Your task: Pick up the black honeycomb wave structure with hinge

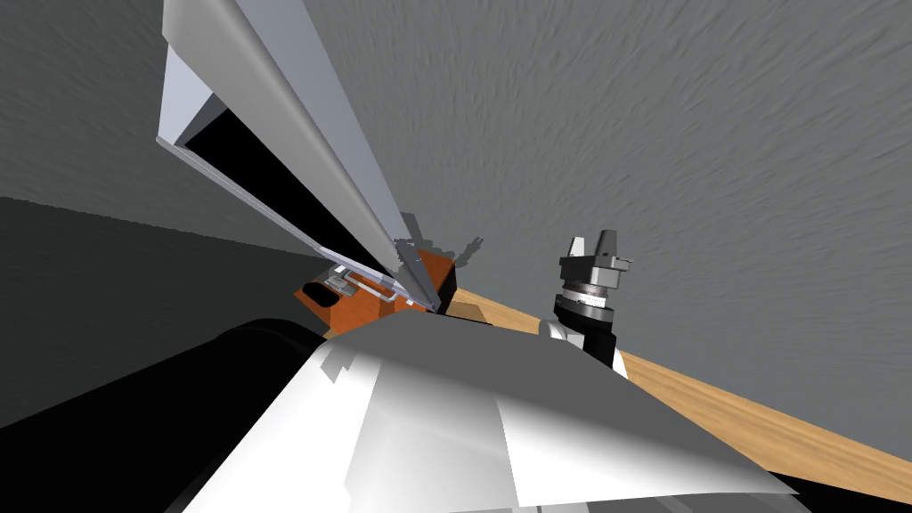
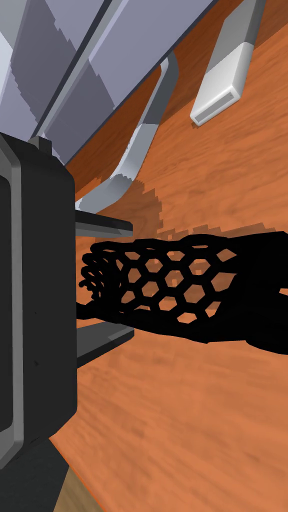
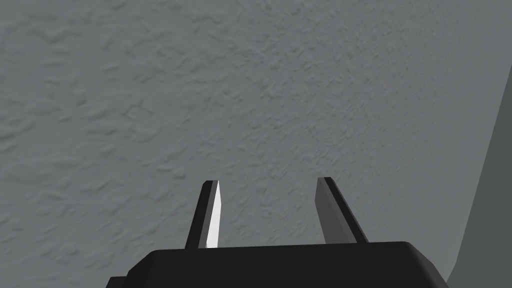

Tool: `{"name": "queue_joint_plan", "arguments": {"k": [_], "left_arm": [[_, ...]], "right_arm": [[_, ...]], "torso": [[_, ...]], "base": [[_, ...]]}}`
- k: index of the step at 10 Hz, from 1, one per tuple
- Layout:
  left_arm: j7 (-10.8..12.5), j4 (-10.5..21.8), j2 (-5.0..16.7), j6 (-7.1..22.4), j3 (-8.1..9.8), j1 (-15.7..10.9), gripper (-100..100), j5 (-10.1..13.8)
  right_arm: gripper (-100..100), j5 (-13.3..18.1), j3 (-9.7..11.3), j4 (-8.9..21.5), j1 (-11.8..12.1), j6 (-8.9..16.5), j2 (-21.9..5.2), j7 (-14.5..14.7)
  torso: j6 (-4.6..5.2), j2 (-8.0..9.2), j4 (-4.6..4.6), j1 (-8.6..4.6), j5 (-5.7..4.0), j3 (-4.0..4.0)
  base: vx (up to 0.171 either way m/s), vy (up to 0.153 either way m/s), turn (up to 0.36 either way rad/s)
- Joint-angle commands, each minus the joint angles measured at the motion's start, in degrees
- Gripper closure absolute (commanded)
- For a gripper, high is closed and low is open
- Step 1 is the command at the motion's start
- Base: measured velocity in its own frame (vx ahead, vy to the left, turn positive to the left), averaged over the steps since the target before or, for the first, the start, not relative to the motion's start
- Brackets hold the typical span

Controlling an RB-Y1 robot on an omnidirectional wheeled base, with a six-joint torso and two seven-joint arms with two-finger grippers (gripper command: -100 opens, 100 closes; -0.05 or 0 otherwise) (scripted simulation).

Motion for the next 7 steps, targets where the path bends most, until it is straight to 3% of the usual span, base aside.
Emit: {"name": "queue_joint_plan", "arguments": {"k": [1,2,3,5,6,7], "left_arm": [[0.00,0.00,0.00,0.00,0.00,0.00,100,0.00],[0.00,0.00,0.00,0.00,0.00,0.00,0,0.00],[1.50,-1.84,1.08,-0.34,0.18,1.60,100,-0.88],[2.83,-3.71,2.02,-0.82,0.52,3.34,100,-1.85],[2.29,-3.02,1.75,-0.67,0.42,2.77,100,-1.52],[2.50,-3.10,1.81,-0.72,0.44,2.86,0,-1.56]], "right_arm": [[0,0.00,0.00,0.00,0.00,0.00,0.00,0.00],[0,0.00,0.00,0.00,0.00,0.00,0.00,0.00],[0,0.00,0.00,0.00,0.00,0.00,0.00,0.00],[0,0.00,0.00,0.00,0.01,0.00,0.00,0.00],[0,0.00,0.00,0.00,0.00,0.00,0.00,0.00],[0,0.00,0.00,0.00,0.00,0.00,0.00,0.00]], "torso": [[0.00,0.00,0.00,0.00,0.00,0.00],[0.00,0.00,0.00,0.00,0.00,0.00],[0.00,0.00,0.00,-0.01,-0.01,0.00],[-0.07,-0.05,-0.02,-0.18,-0.05,-0.03],[-0.04,-0.06,-0.02,-0.18,-0.06,-0.04],[-0.01,-0.04,-0.01,-0.11,-0.03,-0.02]], "base": [[0.000,0.000,0.000],[0.000,0.000,0.000],[0.019,-0.026,0.103],[0.027,-0.039,0.093],[0.008,-0.015,0.014],[0.000,0.000,0.000]]}}
